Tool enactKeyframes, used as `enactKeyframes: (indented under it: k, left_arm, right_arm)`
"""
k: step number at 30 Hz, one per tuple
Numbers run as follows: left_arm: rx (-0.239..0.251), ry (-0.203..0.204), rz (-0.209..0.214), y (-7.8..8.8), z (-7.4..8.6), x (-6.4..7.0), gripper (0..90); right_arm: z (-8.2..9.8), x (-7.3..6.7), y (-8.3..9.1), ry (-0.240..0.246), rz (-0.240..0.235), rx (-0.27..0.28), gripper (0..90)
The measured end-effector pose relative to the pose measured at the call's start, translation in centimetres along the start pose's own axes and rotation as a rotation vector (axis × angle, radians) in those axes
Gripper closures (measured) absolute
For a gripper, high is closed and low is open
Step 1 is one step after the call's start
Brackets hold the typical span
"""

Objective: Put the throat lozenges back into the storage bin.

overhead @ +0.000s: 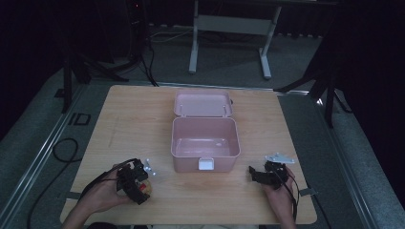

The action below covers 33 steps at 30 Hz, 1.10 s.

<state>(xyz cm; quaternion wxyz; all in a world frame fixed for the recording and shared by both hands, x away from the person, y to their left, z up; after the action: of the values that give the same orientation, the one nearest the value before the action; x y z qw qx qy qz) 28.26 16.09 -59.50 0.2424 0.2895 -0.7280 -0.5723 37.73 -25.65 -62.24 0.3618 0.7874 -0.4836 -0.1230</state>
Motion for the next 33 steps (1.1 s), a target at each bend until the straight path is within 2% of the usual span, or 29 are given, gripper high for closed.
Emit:
enactKeyframes:
  k: [4, 10, 15, 18, 23, 33]
  left_arm:
    - [0.0, 0.0, 0.0, 0.01, -0.16, -0.08, 18.7]
    - [-0.024, 0.004, -0.031, -0.22, -0.01, -0.55, 16.3]
    - [-0.04, 0.002, -0.028, -0.55, 0.24, -0.51, 16.3]
    - [-0.067, 0.007, -0.025, -0.88, 0.59, -0.55, 16.4]
    - [-0.072, 0.012, -0.028, -0.94, 0.64, -0.6, 19.8]
    - [-0.087, 0.021, -0.023, -0.58, 0.54, -0.78, 20.9]
  right_arm:
    - [0.0, 0.0, 0.0, 0.0, 0.0, 0.0, 15.9]
    - [0.0, 0.0, 0.0, 0.0, 0.0, 0.0, 16.0]
    - [0.0, 0.0, 0.0, 0.0, 0.0, 0.0, 16.0]
    - [0.0, 0.0, 0.0, 0.0, 0.0, 0.0, 16.0]
    - [0.0, 0.0, 0.0, 0.0, 0.0, 0.0, 16.0]
    - [0.0, 0.0, 0.0, 0.0, 0.0, 0.0, 16.0]
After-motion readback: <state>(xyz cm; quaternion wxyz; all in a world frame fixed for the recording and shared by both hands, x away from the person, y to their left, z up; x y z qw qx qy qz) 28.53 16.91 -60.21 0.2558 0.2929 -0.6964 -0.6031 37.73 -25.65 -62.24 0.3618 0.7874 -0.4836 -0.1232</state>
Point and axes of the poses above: each handheld gripper's, and its own axes: y roughly backward along the jaws, z roughly out of its underside, x roughly to its right, the point moved 9 cm from there along -y, roughly forward along the jaws, and after that the axes turned 12 degrees about y, right-handed, at the moved point
